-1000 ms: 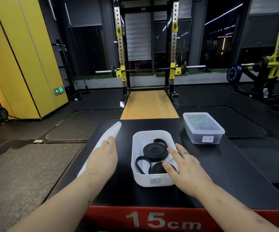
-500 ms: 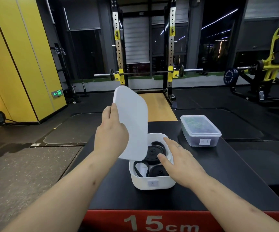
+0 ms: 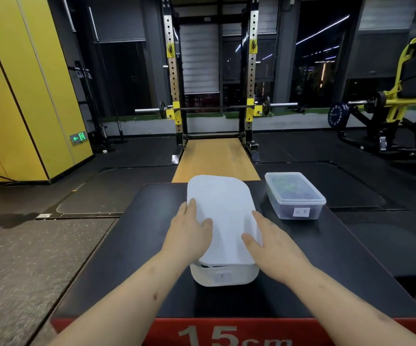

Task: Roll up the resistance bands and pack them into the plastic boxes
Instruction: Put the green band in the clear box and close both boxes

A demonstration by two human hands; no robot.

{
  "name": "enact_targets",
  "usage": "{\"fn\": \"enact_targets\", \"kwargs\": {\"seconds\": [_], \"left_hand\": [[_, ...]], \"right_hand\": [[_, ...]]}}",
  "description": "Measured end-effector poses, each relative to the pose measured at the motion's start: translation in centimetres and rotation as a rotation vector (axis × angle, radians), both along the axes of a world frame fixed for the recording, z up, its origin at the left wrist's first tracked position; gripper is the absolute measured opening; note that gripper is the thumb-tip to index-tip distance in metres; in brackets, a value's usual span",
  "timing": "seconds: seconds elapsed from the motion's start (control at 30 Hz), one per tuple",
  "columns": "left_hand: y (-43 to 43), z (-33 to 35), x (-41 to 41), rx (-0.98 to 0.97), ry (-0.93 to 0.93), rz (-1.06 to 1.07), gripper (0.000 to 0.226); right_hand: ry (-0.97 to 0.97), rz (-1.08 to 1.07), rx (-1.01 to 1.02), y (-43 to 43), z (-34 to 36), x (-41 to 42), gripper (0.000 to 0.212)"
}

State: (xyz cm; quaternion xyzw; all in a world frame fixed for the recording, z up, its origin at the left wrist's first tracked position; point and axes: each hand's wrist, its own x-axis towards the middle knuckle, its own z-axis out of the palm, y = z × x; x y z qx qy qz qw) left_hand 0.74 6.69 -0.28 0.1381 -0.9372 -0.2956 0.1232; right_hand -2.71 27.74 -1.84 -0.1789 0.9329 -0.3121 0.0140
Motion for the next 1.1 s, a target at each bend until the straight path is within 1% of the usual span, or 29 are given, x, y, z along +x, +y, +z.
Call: {"fn": "enact_targets", "kwargs": {"seconds": [0.1, 0.27, 0.67, 0.93, 1.1], "left_hand": [[0.2, -1.3, 0.0, -0.157, -0.117, 0.000, 0.074], [0.2, -2.4, -0.1, -0.200, -0.182, -0.020, 0.072], [-1.1, -3.0, -0.1, -0.166, -0.214, -0.049, 0.069], [-1.6, -2.5, -0.9, -0.105, -0.193, -0.066, 0.068], [-2.1, -2.8, -1.3, -0.111, -0.206, -0.066, 0.067]], "right_hand": [[-0.010, -0.009, 0.042, 0.1, -0.8, -0.1, 0.071], [0.005, -0.003, 0.101, 0.6, -1.6, -0.3, 0.068], [0.006, 0.016, 0.124, -0.3, -1.7, -0.2, 0.061], [0.025, 0.000, 0.123, -0.8, -1.5, -1.3, 0.037], [0.035, 0.007, 0.152, -1.0, -1.9, -1.7, 0.038]]}}
